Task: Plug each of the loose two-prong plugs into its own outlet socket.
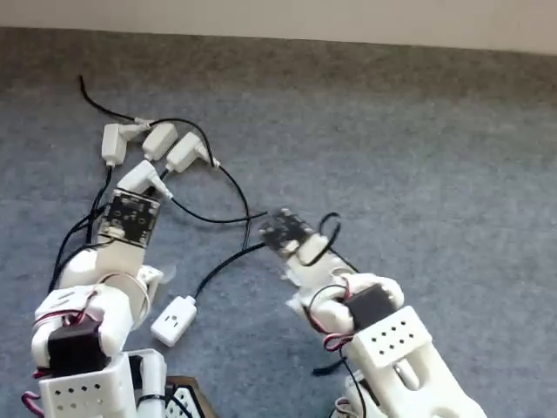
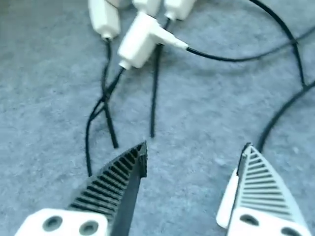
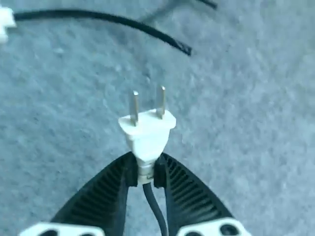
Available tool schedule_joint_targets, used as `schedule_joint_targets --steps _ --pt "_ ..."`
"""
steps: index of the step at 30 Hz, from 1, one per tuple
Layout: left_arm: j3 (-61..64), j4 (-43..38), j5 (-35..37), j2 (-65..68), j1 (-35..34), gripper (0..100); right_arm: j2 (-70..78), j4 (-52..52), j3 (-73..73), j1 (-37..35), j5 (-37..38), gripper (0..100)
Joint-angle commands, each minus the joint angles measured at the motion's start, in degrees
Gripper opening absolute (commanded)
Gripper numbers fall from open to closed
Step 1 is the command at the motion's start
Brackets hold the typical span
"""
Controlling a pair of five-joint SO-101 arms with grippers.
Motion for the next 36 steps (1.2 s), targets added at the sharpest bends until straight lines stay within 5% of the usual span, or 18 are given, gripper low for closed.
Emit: schedule_joint_targets --steps 1,9,18,25,36 --pt "-0.7 2.7 -0.4 4.2 4.3 30 -1.0 0.5 3.6 5.5 0.7 0.7" --pt "-15.3 5.5 -3.3 34.1 10.9 29 -1.0 -2.4 7.5 11.7 0.6 0.7" --pt "-14.0 16.1 -6.5 37.5 18.5 29 -1.0 -2.1 7.9 11.9 -0.2 0.7" --pt "-4.4 10.5 -14.9 37.6 8.9 25 -1.0 -2.0 7.8 12.0 -0.2 0.7" --pt "5.8 -2.2 -15.2 37.7 8.7 25 -1.0 -2.0 7.9 11.9 -0.2 0.7"
